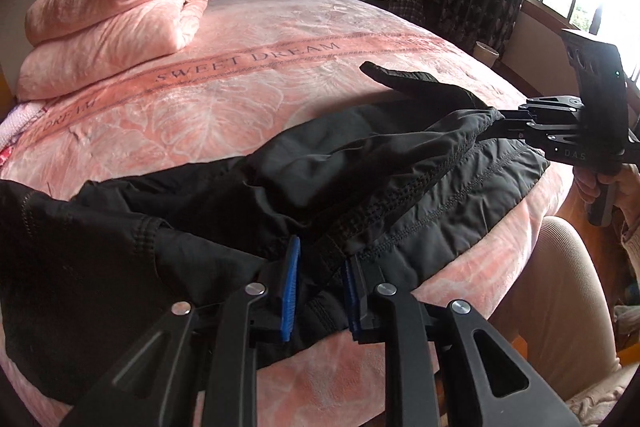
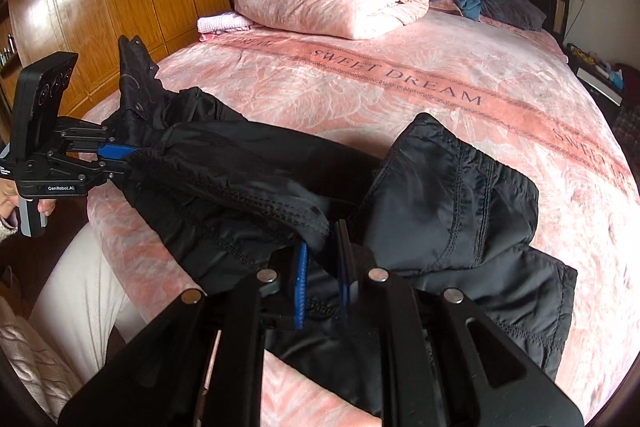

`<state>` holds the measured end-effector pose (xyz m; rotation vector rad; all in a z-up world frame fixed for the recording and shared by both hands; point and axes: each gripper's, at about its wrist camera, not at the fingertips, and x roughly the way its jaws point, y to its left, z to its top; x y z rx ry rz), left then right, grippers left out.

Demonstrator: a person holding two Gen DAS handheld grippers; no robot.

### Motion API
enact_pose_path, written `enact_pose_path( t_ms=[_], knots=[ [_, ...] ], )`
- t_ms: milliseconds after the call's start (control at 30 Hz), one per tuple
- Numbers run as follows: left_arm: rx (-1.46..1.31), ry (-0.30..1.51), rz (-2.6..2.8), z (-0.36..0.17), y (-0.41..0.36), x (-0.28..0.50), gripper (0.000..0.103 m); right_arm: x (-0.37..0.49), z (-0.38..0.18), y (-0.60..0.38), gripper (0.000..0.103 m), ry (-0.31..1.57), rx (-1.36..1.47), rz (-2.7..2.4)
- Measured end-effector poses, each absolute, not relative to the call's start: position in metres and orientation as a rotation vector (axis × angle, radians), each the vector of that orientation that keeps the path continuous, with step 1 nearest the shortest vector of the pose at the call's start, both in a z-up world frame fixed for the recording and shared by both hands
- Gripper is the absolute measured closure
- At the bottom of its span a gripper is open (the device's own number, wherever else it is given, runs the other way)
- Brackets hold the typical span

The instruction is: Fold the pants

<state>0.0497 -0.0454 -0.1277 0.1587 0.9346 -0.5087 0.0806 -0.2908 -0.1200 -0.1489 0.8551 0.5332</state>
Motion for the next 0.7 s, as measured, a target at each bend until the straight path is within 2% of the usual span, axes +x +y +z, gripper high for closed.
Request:
enact_pose_path(
  t_ms=[333, 467, 533, 567, 600, 633, 667, 700],
  knots=[
    [0.048, 1.048, -0.454, -0.173, -0.040, 0.035, 0.078, 0.062, -0.159, -0.278, 0.089, 0.990, -0.203, 0.499],
    [0.034, 1.055, -0.464, -0.167, -0.036, 0.029, 0.073, 0.056, -0.162, -0.273, 0.083, 1.026, -0.211, 0.499],
    [0.024, 1.059, -0.478, -0.159, -0.032, 0.027, 0.070, 0.055, -0.155, -0.275, 0.071, 1.026, -0.182, 0.523],
    [0.008, 1.061, -0.488, -0.155, -0.030, 0.027, 0.064, 0.052, -0.150, -0.276, 0.052, 1.024, -0.161, 0.537],
    [-0.022, 1.058, -0.505, -0.150, -0.027, 0.027, 0.052, 0.049, -0.144, -0.277, 0.036, 1.011, -0.143, 0.548],
    [-0.065, 1.047, -0.510, -0.143, -0.022, 0.025, 0.018, 0.045, -0.137, -0.277, 0.032, 0.985, -0.144, 0.541],
    [-0.112, 1.024, -0.510, -0.135, -0.018, 0.024, 0.005, 0.041, -0.131, -0.279, 0.032, 0.963, -0.146, 0.529],
    [-0.161, 1.003, -0.525, -0.127, -0.013, 0.022, 0.006, 0.041, -0.125, -0.283, 0.032, 0.956, -0.127, 0.521]
  ],
)
